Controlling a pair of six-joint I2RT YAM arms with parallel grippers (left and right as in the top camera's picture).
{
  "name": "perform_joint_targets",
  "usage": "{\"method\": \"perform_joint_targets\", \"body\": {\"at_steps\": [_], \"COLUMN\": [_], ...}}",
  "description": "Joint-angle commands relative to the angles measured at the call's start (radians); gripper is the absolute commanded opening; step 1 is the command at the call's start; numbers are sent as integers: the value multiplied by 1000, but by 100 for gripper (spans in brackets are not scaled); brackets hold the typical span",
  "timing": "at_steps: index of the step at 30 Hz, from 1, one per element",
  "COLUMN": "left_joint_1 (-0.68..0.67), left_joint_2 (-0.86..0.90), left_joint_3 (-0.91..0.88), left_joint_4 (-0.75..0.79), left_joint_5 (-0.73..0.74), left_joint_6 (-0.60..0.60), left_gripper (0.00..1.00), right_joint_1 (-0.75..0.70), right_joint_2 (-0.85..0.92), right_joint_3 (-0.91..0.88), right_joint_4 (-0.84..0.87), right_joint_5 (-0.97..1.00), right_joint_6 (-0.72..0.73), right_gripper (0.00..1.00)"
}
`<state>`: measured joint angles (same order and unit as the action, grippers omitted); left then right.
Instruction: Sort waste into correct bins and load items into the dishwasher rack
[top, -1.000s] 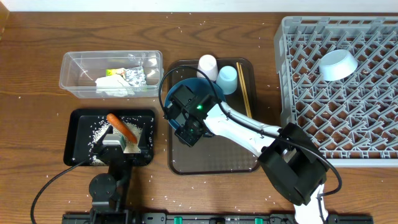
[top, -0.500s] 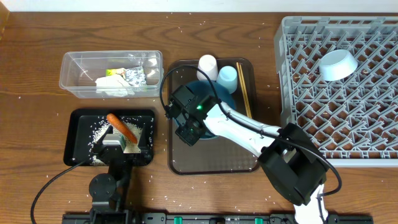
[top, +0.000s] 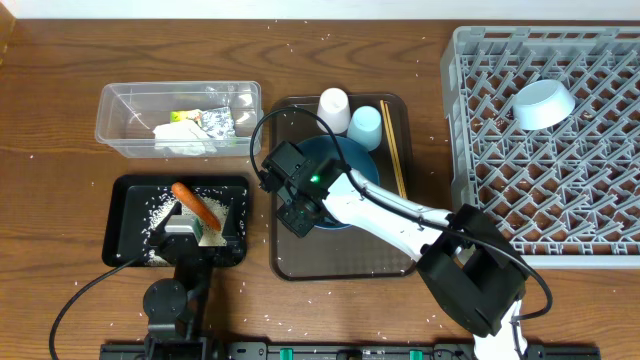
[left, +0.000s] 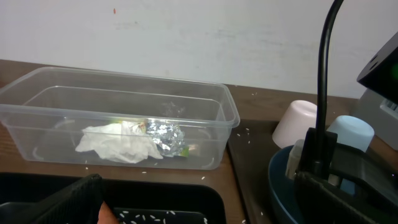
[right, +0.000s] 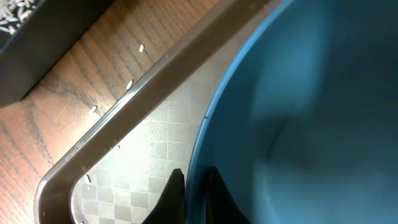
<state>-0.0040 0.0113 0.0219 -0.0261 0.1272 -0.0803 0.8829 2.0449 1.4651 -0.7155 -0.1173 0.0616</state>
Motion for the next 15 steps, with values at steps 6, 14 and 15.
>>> {"method": "perform_joint_targets", "body": {"at_steps": [6, 14, 15], "left_joint_1": [-4, -4, -4], "left_joint_2": [-6, -6, -6], "left_joint_3": [-18, -18, -18], "left_joint_4": [-32, -32, -32], "left_joint_5": [10, 11, 10], "left_joint_6": [5, 5, 5], "left_gripper": [98, 98, 98], "right_joint_1": [-35, -138, -158], "right_joint_2": [-32, -248, -282], "right_joint_3": [39, 71, 71], "right_joint_4": [-23, -22, -21], "right_joint_5": [-163, -217, -232], "right_joint_6": [106, 125, 125], "right_gripper": [1, 1, 1]}}
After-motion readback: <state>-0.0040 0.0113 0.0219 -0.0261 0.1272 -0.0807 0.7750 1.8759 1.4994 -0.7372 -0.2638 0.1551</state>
